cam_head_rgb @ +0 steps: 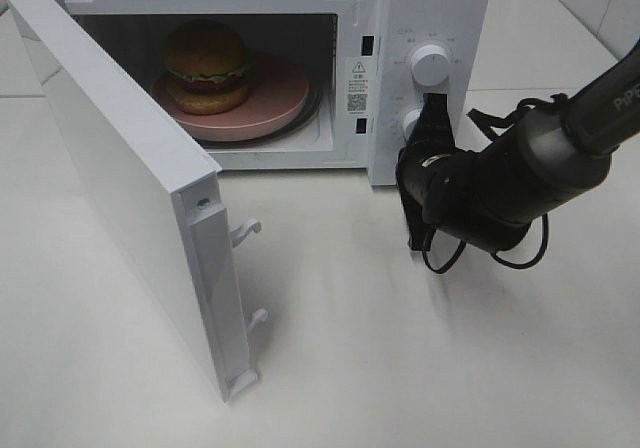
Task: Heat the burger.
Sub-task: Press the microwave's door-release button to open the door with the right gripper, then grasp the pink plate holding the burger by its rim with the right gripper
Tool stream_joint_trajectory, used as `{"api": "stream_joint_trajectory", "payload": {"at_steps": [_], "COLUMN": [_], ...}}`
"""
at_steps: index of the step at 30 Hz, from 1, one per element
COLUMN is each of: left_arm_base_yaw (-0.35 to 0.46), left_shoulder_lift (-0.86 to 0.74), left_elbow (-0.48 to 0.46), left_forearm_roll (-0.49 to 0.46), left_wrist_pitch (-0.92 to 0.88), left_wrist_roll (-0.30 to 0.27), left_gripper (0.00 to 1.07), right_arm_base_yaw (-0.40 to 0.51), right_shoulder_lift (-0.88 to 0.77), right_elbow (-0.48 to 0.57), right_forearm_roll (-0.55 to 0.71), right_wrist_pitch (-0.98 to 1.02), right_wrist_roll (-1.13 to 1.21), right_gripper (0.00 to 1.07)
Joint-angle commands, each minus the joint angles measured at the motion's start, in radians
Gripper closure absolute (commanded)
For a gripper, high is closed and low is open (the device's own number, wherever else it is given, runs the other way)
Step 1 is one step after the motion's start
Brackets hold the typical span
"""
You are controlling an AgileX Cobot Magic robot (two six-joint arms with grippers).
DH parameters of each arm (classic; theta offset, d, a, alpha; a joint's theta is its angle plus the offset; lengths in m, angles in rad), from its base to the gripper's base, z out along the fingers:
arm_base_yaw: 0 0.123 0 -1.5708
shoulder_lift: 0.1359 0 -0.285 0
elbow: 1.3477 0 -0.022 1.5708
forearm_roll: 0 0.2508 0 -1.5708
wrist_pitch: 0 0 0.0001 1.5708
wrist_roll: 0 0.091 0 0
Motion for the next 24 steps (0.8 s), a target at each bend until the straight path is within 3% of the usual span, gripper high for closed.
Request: {"api": "stream_joint_trajectory", "payload": {"at_steps": [1, 13, 24], "left_arm_base_yaw": [0.0, 0.0, 0.0], "left_shoulder_lift": [-0.02, -0.02, -0.02], "left_elbow": [0.004, 0.004, 0.004], "left_forearm_roll": [-0.008, -0.008, -0.008], "left_wrist_pitch": [-0.006, -0.006, -0.006], "left_wrist_roll": [0.0, 0.0, 0.0], "left_gripper": [0.09, 0.09, 0.09], "right_arm_base_yaw": [-0.004, -0.004, -0.007], "right_shoulder_lift": [-0.061, -0.176, -0.334], "right_elbow": [0.017, 0.106, 0.139], "right_forearm_roll": [-0.04, -0.038, -0.058], "right_wrist_pitch": [0.063, 0.197, 0.501], "right_wrist_roll": [-0.088, -0.198, -0.689], "right_gripper": [1.07, 1.07, 1.04]}}
